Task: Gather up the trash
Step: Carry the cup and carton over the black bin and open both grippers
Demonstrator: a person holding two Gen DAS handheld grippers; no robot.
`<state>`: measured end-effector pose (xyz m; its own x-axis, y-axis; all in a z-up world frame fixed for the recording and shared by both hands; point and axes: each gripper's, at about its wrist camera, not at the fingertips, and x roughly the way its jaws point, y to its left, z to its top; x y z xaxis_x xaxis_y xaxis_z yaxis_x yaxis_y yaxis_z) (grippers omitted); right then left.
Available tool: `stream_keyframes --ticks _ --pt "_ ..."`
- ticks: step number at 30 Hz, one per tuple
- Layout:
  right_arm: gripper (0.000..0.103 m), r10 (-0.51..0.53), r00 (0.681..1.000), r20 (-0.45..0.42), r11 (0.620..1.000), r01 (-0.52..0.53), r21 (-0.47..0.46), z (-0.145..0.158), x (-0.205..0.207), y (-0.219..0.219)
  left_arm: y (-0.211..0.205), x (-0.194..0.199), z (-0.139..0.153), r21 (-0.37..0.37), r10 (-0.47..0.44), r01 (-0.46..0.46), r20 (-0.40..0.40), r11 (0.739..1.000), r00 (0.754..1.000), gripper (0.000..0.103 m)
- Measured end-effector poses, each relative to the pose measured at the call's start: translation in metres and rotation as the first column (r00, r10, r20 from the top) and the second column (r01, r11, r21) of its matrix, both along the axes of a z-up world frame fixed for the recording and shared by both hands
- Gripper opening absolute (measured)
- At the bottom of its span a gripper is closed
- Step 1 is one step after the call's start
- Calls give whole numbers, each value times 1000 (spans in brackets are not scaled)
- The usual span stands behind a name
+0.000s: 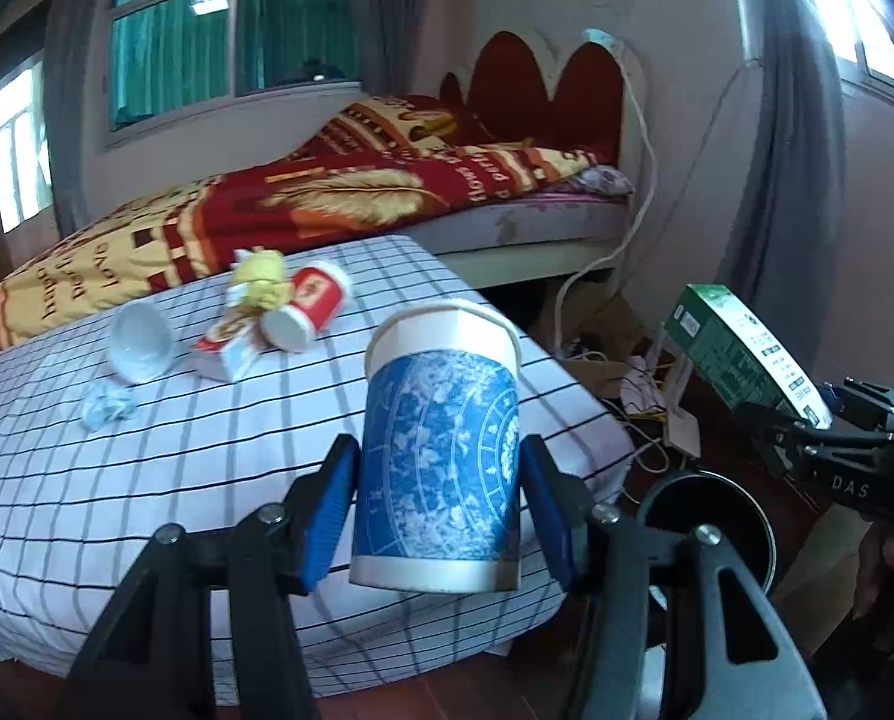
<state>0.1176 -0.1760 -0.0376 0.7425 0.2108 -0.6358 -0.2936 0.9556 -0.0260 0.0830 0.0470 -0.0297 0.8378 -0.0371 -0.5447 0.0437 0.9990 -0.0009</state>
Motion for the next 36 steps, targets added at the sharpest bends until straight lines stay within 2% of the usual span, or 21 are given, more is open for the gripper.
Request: stream_keyframes --ticks 8,15,26,36 --pt "56 -88 996 4 996 88 -5 -8 -12 -47 -50 10 -4 -3 -113 113 -12 994 994 56" --pt "56 -154 988 -22 988 153 -10 -20 -21 -87 -91 14 -10 -7 -214 214 -29 977 976 56" --pt "56 -227 971 -78 973 224 -47 -46 -38 -140 -156 20 -35 -15 -349 350 -96 937 932 56" --pt "56 -222 962 -159 973 208 -100 -82 -36 -162 -193 34 -79 -64 -428 424 -200 904 881 56"
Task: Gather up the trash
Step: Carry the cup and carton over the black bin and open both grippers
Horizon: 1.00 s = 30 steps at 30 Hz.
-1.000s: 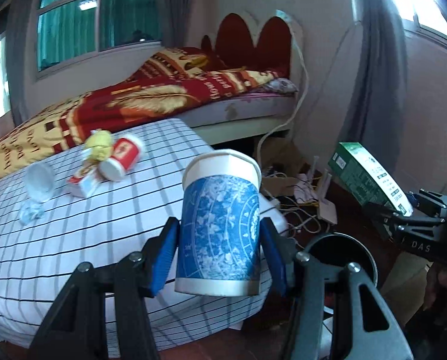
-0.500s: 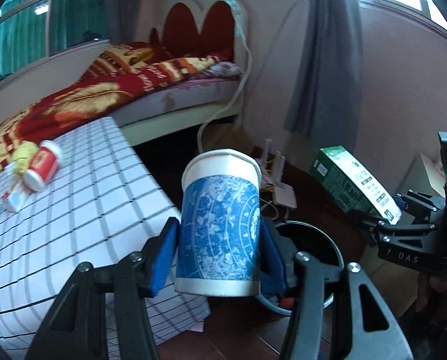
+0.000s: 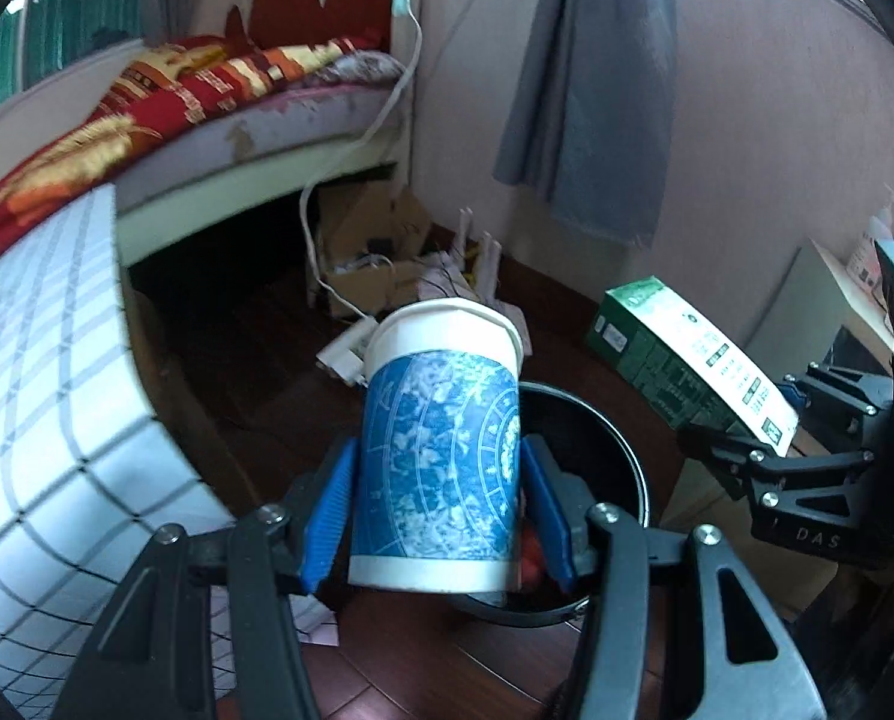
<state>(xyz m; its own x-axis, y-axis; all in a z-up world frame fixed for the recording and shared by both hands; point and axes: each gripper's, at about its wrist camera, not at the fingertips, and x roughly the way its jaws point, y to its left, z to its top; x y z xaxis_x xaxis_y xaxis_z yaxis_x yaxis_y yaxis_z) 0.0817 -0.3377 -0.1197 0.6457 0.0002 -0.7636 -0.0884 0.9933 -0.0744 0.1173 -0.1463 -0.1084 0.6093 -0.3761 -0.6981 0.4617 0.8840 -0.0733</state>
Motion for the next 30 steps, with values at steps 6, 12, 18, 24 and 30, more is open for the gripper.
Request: stream_keyframes --ticks 6,12,18,24,30 --pt "56 14 999 -46 1000 -14 -6 -20 5 -7 -11 10 -19 -2 -12 12 -56 1000 998 56" --pt "56 49 995 -92 999 -50 -8 -42 17 -6 -21 18 -41 -32 -9 6 -101 999 995 56" --pt "56 116 980 -159 992 -123 -34 -69 29 0 -27 27 -59 -37 -16 10 -163 999 986 57" --pt "103 84 976 -200 988 -107 -110 -94 45 -12 -18 44 -72 -13 60 -65 -212 998 975 93" --pt "103 7 988 -157 996 -20 -83 -88 41 -37 -8 34 -67 50 115 -109 -161 993 980 99"
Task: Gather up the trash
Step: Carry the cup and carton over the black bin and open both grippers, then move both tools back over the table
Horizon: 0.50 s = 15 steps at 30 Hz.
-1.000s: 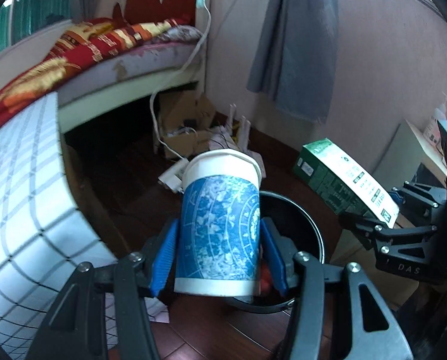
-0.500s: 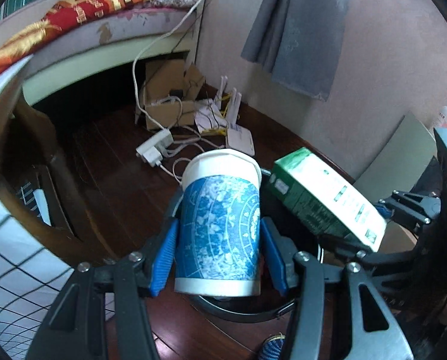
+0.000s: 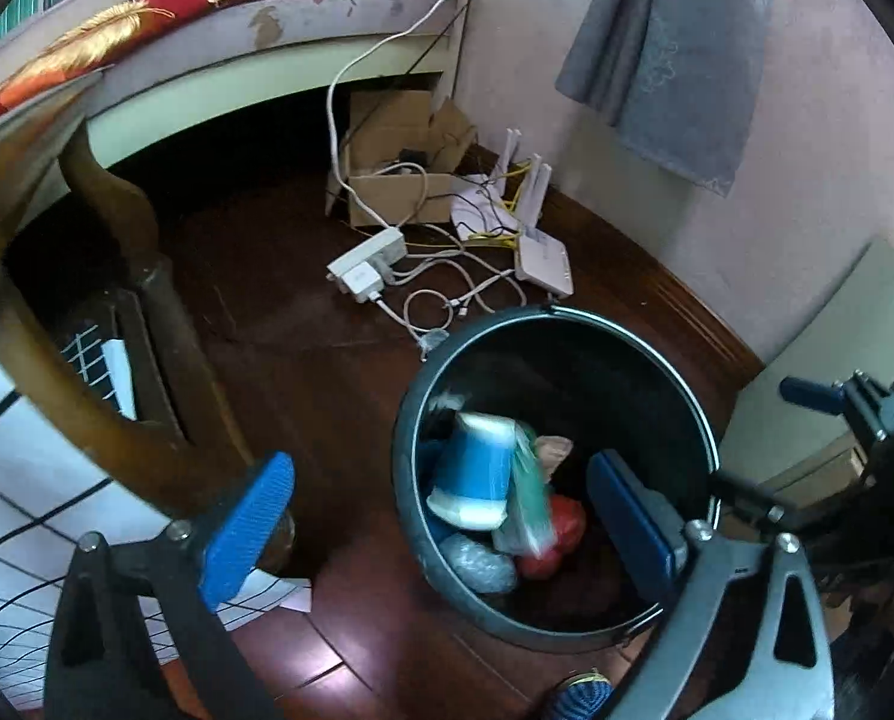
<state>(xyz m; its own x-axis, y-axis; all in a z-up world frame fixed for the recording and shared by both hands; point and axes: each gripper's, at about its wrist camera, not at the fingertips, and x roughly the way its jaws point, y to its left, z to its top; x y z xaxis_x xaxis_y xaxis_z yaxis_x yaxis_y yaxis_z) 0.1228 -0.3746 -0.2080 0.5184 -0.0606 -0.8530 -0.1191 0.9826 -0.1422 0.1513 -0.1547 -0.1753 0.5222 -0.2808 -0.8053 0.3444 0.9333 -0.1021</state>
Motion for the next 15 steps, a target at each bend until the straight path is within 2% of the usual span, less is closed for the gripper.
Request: stream_keyframes --ticks 15 --pt "103 -59 998 35 998 58 32 22 -11 6 7 -13 13 27 3 -5 55 1000 998 99"
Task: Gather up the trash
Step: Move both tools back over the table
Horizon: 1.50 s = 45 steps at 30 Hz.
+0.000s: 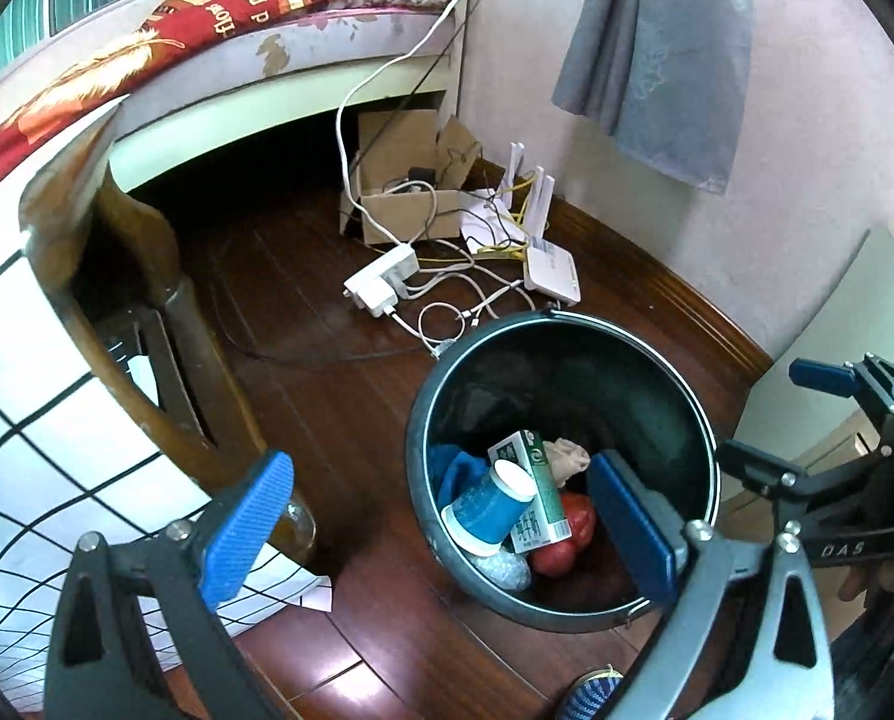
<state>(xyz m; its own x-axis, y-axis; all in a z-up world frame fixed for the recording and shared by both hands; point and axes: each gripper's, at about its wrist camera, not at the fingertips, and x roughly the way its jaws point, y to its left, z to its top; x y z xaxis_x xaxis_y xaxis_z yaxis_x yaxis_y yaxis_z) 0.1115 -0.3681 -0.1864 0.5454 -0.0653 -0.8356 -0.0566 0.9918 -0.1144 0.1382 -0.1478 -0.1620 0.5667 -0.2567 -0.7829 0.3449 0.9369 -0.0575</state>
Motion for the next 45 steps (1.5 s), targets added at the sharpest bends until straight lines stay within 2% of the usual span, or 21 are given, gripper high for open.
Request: stream_keyframes --ticks 6,19,26,32,38,45 --pt "103 -22 999 33 999 21 33 17 -4 3 5 -8 11 -5 7 -7 27 1000 1000 99" --pt "103 5 991 131 999 -12 52 59 -17 33 34 -29 47 -24 63 -60 108 998 992 99" --pt "103 17 981 191 997 -30 66 80 -21 53 55 -41 65 -48 103 -97 149 994 983 99" --pt "103 39 967 250 995 -61 80 98 -20 75 83 -53 81 -76 172 -161 185 984 968 99" --pt "103 124 944 304 983 -160 95 119 -8 125 132 -62 102 -90 286 -272 227 958 931 99" --pt "103 271 903 333 945 -315 85 138 13 212 214 -73 124 -85 434 -428 280 900 856 100"
